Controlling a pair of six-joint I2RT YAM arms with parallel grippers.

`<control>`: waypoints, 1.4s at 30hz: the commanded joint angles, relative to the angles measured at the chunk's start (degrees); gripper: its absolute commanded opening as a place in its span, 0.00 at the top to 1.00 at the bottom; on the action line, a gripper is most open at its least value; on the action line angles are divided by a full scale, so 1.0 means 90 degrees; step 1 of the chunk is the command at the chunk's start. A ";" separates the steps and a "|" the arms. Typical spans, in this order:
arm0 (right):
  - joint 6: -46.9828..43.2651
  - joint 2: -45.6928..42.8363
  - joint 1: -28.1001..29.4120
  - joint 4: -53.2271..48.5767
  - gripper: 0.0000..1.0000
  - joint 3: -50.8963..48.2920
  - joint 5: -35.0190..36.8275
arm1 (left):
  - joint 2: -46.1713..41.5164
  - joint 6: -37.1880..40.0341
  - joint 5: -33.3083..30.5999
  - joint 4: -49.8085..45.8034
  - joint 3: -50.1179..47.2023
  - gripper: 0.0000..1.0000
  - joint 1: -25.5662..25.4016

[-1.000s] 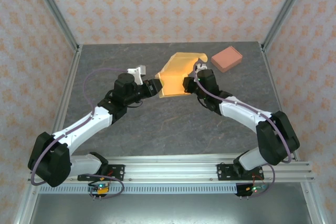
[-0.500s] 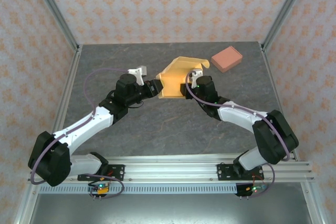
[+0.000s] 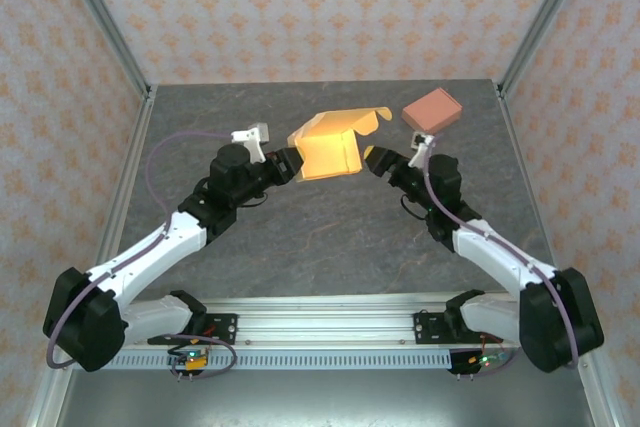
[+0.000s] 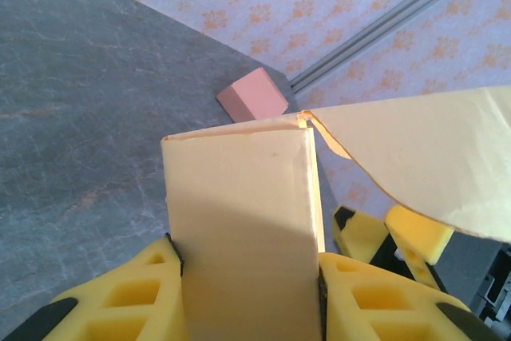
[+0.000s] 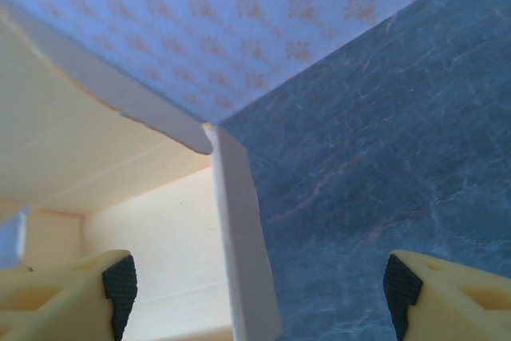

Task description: Fold the paper box

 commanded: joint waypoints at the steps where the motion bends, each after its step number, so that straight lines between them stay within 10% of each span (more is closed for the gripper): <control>1: 0.2095 -0.0134 -0.0005 0.0538 0.16 -0.0172 0.0265 | -0.0152 -0.0630 -0.0022 0.0457 -0.0128 0.85 0.0060; 7: 0.3593 0.0888 -0.0052 0.2437 0.14 0.0069 -0.0838 | 0.0087 -0.1155 0.0429 0.0920 -0.0048 0.84 0.0060; 13: 0.5317 0.1522 0.0052 0.4123 0.14 -0.0177 -0.0100 | 0.0142 -0.2203 0.0081 0.1219 -0.0206 0.85 0.0060; 42: 0.5531 0.1335 0.0971 0.2835 0.15 0.0088 0.1253 | 0.0009 -0.3141 -0.0515 0.1814 -0.0651 0.87 0.0044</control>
